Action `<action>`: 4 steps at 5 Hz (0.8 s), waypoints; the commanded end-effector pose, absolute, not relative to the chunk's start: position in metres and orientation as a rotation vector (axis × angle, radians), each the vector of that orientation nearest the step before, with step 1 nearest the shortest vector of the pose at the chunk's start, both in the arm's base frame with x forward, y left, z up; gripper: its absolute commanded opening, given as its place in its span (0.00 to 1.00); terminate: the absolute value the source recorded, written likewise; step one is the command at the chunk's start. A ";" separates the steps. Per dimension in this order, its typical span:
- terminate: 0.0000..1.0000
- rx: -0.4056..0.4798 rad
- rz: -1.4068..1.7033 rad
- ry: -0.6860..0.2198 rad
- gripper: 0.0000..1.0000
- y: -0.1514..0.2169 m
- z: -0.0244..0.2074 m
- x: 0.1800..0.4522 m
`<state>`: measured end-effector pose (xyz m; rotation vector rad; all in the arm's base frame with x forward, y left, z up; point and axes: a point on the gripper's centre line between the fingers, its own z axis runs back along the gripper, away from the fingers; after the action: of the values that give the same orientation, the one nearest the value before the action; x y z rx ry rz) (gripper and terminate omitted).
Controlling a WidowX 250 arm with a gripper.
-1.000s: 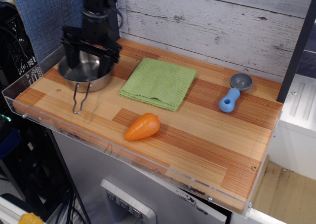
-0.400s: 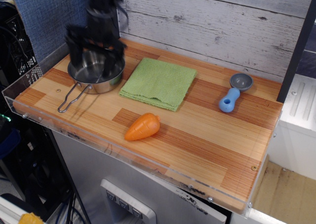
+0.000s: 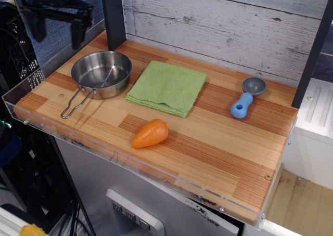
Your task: Put the pot on the right side of the table under the spoon and to the right of the carrot.
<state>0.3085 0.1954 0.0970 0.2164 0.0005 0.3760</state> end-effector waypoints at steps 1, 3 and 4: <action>0.00 0.216 0.228 0.016 1.00 0.152 0.087 0.330; 0.00 0.207 0.115 0.061 1.00 0.116 0.058 0.335; 0.00 0.213 0.115 0.092 1.00 0.119 0.046 0.335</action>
<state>0.3342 0.1145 0.0284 0.1997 0.1422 0.1092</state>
